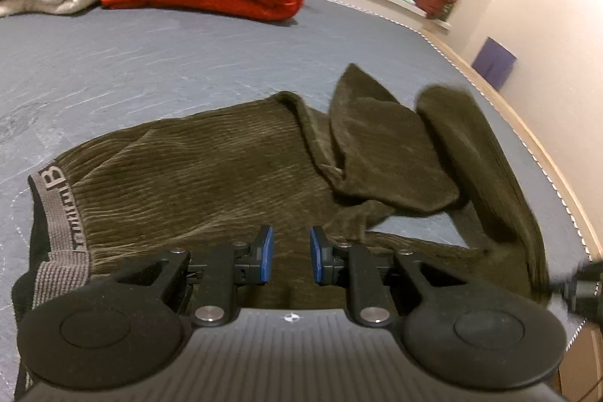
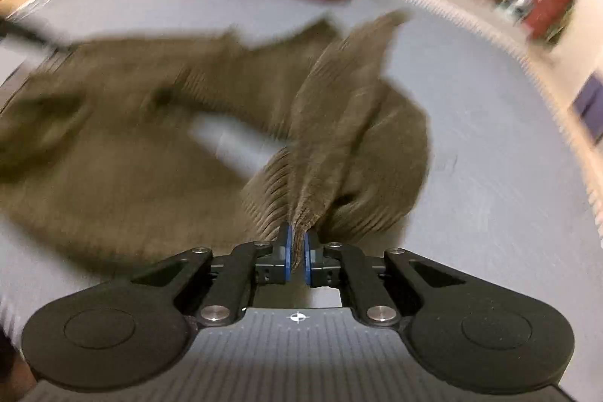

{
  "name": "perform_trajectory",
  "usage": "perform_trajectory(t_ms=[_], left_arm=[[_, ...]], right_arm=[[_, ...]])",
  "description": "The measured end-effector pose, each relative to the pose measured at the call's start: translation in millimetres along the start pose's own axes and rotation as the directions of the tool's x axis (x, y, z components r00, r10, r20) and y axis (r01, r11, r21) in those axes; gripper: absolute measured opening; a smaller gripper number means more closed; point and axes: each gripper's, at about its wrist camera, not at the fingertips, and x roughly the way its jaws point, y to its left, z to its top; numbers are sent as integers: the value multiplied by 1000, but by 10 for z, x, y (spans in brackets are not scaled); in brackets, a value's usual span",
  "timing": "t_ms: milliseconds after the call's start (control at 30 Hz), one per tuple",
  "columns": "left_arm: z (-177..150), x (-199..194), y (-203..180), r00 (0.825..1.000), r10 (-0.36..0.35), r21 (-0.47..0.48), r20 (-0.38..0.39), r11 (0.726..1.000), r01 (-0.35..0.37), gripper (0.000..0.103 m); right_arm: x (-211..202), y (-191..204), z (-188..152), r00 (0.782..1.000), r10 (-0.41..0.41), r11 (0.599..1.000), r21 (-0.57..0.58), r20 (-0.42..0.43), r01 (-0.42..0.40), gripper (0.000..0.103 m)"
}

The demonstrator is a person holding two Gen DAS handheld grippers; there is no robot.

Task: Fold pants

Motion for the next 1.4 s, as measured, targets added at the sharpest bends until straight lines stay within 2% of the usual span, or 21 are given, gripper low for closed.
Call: perform_trajectory(t_ms=[33,100,167,267,367,433,533,600,633,667,700,800,833,900,967,1033,1133,1233,1300,1367,1400], left_arm=[[-7,-5,-28,1000,-6,3,-2,1000,6,22],[-16,1,-74,1000,-15,11,-6,1000,15,24],[-17,15,-119,1000,-23,17,-10,1000,23,28],[-43,68,-186,1000,-18,33,-19,999,19,28],[-79,127,-222,999,-11,47,-32,999,13,29],[-99,150,-237,999,-2,55,-38,998,5,31],[-104,183,-207,999,12,60,-42,998,-9,34],[-93,197,-164,999,19,58,-43,998,-16,35],[-86,203,-142,999,21,55,-44,998,-18,35],[-77,208,-121,999,22,51,-44,999,-20,35],[-65,218,-98,999,21,44,-45,999,-19,35],[-31,247,-76,999,11,30,-49,999,-10,35],[-20,260,-85,999,6,31,-49,1000,-5,36],[-9,296,-115,999,4,44,-53,999,-2,36],[-17,336,-147,998,7,56,-59,998,-3,37],[-34,373,-176,998,8,72,-68,997,-3,37],[-55,406,-193,997,23,97,-73,995,-16,38],[-59,414,-178,997,32,107,-74,994,-24,39],[-53,405,-155,997,37,105,-72,994,-29,40],[-38,393,-137,997,41,101,-69,994,-34,40],[-34,386,-133,997,42,98,-67,995,-35,40]], right_arm=[[-42,-30,-223,997,52,998,-18,-56,-53,6],[-63,-37,-551,987,97,994,-30,-128,-101,9],[-96,-93,-682,985,126,992,30,-118,-123,12],[-243,-294,-531,988,154,975,160,29,-157,23],[-208,-541,-336,973,167,928,310,156,-209,25],[-89,-651,-199,965,182,896,371,189,-242,25],[71,-866,-4,941,211,836,450,265,-314,25],[97,-1056,21,922,205,788,503,329,-355,30],[96,-1172,10,909,192,760,531,369,-376,39],[80,-1286,-5,900,155,730,567,408,-382,47],[84,-1398,-16,897,103,702,608,431,-372,48],[293,-1595,0,916,-13,642,706,400,-299,50],[433,-1596,21,930,-24,642,719,366,-266,50],[736,-1553,93,965,-52,678,719,257,-155,50],[1005,-1550,142,982,-67,707,703,175,-77,50],[1225,-1604,154,991,-74,702,711,107,-25,50],[1435,-1692,164,996,-41,682,731,76,-28,53],[1581,-1624,251,998,-27,712,702,50,-16,52],[1612,-1581,353,999,-14,745,667,47,-21,39],[1610,-1539,422,998,2,764,644,60,-41,14],[1604,-1516,452,998,5,774,632,66,-46,12]])
